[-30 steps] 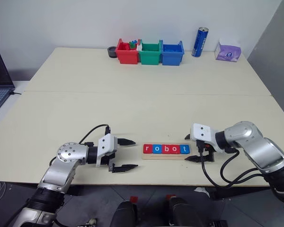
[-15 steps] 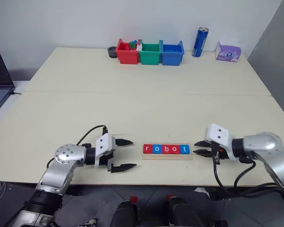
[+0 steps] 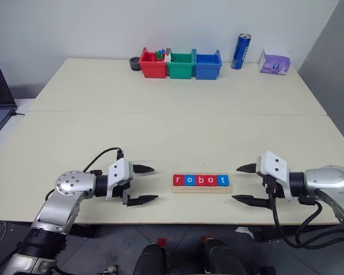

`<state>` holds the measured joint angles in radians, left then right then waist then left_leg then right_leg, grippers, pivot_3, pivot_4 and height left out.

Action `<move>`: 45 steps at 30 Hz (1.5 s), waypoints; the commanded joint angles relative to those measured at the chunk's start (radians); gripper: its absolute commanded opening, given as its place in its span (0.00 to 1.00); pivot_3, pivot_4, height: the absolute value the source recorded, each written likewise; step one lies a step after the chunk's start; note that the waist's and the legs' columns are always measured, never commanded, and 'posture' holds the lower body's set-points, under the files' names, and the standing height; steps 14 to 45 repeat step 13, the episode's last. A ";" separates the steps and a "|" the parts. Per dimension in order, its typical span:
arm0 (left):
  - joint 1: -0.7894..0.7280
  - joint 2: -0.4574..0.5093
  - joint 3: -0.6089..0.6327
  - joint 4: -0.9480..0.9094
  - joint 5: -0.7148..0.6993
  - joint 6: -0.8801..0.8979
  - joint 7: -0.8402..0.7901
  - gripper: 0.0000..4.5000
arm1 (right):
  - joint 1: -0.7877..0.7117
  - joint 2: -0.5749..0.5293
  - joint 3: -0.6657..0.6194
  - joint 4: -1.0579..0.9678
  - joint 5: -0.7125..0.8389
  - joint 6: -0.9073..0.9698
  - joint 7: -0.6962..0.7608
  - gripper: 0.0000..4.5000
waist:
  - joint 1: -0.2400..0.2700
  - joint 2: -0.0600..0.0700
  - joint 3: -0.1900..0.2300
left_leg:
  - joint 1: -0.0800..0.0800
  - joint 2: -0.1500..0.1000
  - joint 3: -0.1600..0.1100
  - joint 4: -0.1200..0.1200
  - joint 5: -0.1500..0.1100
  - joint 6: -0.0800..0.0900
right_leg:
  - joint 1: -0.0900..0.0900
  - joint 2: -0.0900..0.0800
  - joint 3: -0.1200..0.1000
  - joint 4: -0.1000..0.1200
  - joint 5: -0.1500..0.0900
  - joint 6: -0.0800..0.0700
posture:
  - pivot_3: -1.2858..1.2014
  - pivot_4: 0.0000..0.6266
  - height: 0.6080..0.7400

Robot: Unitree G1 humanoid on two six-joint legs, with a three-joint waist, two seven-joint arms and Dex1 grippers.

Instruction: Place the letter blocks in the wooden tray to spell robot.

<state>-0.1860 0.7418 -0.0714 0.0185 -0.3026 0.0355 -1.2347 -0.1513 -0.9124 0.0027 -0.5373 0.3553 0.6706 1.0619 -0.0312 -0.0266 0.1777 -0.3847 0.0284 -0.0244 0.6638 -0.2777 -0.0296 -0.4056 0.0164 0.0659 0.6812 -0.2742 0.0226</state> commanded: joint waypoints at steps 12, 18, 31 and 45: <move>-0.043 -0.010 -0.002 -0.057 -0.022 0.005 -0.011 1.00 | -0.111 -0.032 0.026 0.103 0.014 -0.099 0.082 0.99 | 0.001 0.000 0.000 | 0.000 0.000 0.000 0.000 0.000 0.000 | 0.000 0.000 0.000 0.000 0.000 -0.001 | 0.52 0.24 1.00; -0.042 -0.012 0.002 -0.067 -0.040 0.019 -0.017 1.00 | -0.112 -0.032 0.027 0.106 0.015 -0.102 0.084 0.99 | 0.001 0.000 0.000 | 0.000 0.000 0.000 0.000 0.000 0.000 | 0.000 0.000 0.000 0.000 0.000 -0.001 | 0.52 0.24 1.00; -0.042 -0.012 0.002 -0.067 -0.040 0.019 -0.017 1.00 | -0.112 -0.032 0.027 0.106 0.015 -0.102 0.084 0.99 | 0.001 0.000 0.000 | 0.000 0.000 0.000 0.000 0.000 0.000 | 0.000 0.000 0.000 0.000 0.000 -0.001 | 0.52 0.24 1.00; -0.042 -0.012 0.002 -0.067 -0.040 0.019 -0.017 1.00 | -0.112 -0.032 0.027 0.106 0.015 -0.102 0.084 0.99 | 0.001 0.000 0.000 | 0.000 0.000 0.000 0.000 0.000 0.000 | 0.000 0.000 0.000 0.000 0.000 -0.001 | 0.52 0.24 1.00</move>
